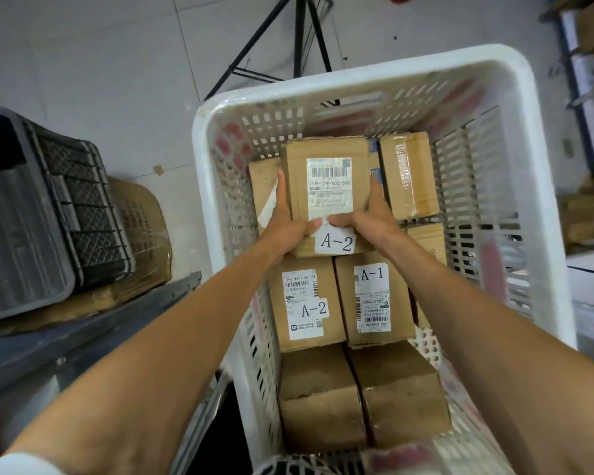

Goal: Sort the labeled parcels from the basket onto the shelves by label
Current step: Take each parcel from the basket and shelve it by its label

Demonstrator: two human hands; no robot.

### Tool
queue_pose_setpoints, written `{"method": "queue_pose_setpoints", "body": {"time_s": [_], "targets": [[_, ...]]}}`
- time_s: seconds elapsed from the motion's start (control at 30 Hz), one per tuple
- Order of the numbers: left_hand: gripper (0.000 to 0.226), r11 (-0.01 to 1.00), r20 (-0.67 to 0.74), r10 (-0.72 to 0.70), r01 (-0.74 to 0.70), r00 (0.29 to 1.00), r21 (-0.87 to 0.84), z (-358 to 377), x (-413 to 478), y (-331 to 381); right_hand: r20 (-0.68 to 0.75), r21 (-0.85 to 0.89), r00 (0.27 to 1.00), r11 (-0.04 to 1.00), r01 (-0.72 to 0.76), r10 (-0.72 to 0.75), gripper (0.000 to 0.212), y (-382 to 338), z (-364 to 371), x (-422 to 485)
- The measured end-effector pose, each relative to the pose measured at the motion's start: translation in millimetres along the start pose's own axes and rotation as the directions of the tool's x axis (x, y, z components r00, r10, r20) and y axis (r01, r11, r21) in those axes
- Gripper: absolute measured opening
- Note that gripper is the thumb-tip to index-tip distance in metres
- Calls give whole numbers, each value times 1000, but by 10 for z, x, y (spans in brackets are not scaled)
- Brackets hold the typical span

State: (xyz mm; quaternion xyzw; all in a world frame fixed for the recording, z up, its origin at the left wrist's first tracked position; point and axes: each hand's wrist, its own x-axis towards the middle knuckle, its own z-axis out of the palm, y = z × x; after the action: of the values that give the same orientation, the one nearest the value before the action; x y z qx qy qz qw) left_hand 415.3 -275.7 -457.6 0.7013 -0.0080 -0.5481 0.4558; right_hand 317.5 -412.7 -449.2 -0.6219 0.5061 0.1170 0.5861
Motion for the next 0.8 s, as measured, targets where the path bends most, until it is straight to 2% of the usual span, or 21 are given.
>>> {"method": "queue_pose_setpoints", "body": {"time_s": [0.1,0.23,0.43,0.53,0.6,0.7,0.8], "targets": [[132,1000,23,17,-17,1000,-9,2,20,-46,17,10,999,999,36,-36,114,42,38,-15],[129,998,46,51,-50,998,-38,-49,-82,-26,31,89,996,993,81,-84,105,53,74,-179],[122,990,121,100,-110,988,85,-38,-521,190,-28,163,993,980,116,-113,103,81,-4,-764],[110,981,199,138,-162,970,111,27,-783,353,-85,134,985,978,157,-147,125,39,-127,-1072],[110,974,226,155,-188,962,130,120,-1025,474,-127,105,975,975,198,-184,129,70,-246,-1238],[129,948,242,240,-281,940,149,277,-1431,596,-158,103,956,959,265,-247,118,-37,-402,-1793],[121,906,285,322,-382,903,185,471,-1894,617,-182,118,920,922,370,-346,104,75,-508,-2342]]}}
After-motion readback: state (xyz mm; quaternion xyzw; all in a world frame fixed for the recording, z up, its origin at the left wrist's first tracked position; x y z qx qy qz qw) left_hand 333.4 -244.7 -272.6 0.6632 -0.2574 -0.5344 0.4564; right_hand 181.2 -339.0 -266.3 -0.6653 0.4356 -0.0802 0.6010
